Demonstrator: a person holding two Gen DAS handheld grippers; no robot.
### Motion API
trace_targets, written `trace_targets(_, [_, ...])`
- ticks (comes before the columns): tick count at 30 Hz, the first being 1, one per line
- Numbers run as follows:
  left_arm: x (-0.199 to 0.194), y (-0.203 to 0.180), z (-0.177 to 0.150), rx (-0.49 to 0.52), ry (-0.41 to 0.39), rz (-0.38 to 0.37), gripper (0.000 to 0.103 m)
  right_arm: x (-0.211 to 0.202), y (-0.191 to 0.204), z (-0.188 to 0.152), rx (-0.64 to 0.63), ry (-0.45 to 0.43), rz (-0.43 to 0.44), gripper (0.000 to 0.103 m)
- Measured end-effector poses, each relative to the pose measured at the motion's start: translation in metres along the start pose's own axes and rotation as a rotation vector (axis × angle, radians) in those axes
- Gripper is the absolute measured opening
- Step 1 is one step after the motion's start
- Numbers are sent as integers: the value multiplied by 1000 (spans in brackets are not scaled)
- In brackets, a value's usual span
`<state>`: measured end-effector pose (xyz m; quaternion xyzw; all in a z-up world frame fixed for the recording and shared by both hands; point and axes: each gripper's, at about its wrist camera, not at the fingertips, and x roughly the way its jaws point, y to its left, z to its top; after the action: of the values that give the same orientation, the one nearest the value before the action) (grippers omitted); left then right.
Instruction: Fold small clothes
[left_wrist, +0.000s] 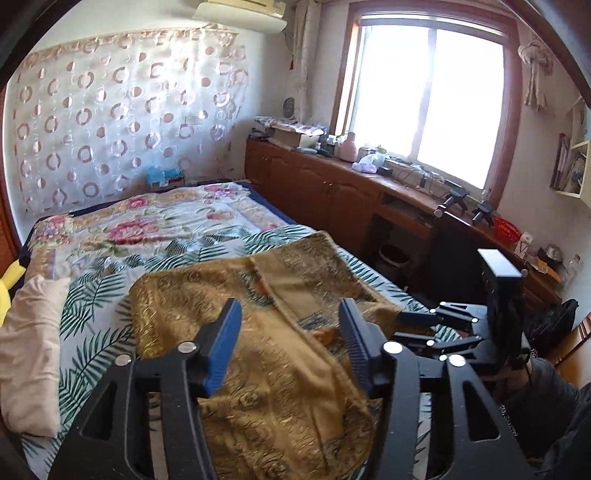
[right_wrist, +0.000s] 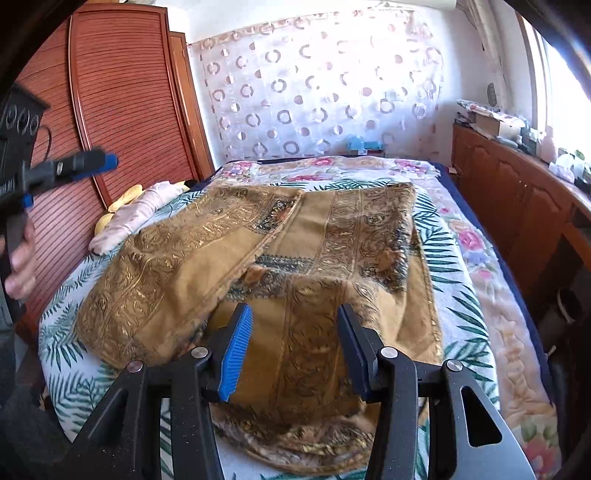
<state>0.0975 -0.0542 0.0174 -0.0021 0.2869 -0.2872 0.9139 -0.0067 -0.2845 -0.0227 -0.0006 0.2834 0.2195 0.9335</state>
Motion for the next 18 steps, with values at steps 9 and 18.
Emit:
trace_targets(9, [-5, 25, -24, -24, 16, 140, 80, 34, 31, 15, -57, 30, 60, 49])
trace_targets(18, [-13, 46, -46, -55, 23, 211, 80, 76, 58, 10, -99, 122, 120, 49])
